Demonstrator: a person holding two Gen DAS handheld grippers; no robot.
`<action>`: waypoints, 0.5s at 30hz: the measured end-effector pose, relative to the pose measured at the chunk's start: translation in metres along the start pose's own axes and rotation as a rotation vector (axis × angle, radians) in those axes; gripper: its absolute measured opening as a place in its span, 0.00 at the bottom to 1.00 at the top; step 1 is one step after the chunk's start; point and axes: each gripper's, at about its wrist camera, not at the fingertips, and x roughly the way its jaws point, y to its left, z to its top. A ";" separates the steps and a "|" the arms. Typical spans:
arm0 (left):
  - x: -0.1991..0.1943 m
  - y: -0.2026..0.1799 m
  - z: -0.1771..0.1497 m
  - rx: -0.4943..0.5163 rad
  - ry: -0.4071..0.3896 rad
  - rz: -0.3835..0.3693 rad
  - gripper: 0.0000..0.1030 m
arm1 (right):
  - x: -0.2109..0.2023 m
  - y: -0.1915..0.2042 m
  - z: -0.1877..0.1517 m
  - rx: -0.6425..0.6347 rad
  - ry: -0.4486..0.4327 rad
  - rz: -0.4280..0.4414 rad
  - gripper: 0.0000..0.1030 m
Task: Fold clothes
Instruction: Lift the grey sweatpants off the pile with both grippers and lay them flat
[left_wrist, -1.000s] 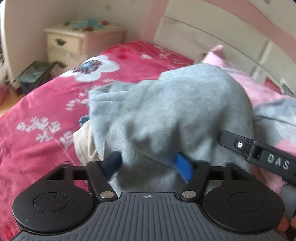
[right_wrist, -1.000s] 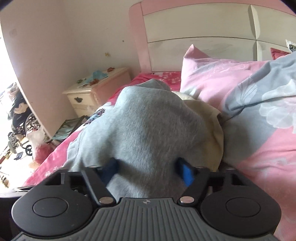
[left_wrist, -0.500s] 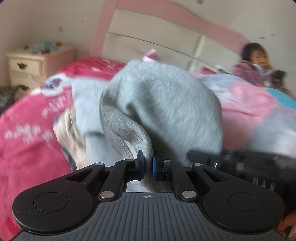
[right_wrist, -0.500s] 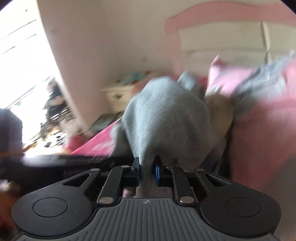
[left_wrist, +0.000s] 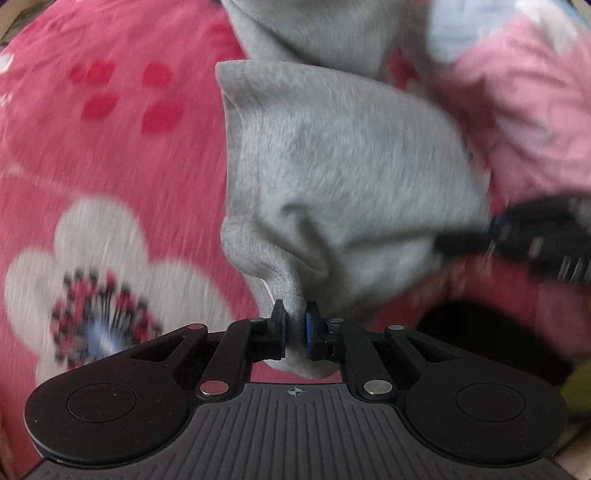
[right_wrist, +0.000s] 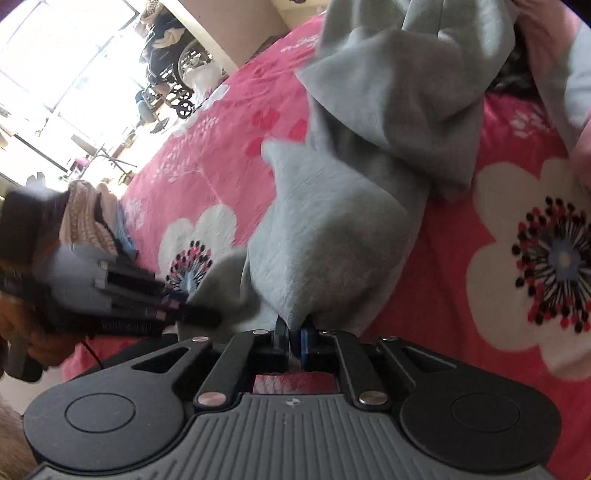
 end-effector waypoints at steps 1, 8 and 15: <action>-0.002 0.003 -0.001 -0.018 -0.010 0.001 0.18 | -0.001 -0.001 -0.001 0.002 0.012 -0.001 0.09; -0.027 0.014 0.006 -0.112 -0.177 0.052 0.36 | 0.000 0.015 -0.041 -0.029 0.142 0.044 0.09; -0.040 0.000 0.024 -0.107 -0.376 0.049 0.70 | -0.045 0.008 -0.027 -0.008 -0.104 -0.091 0.36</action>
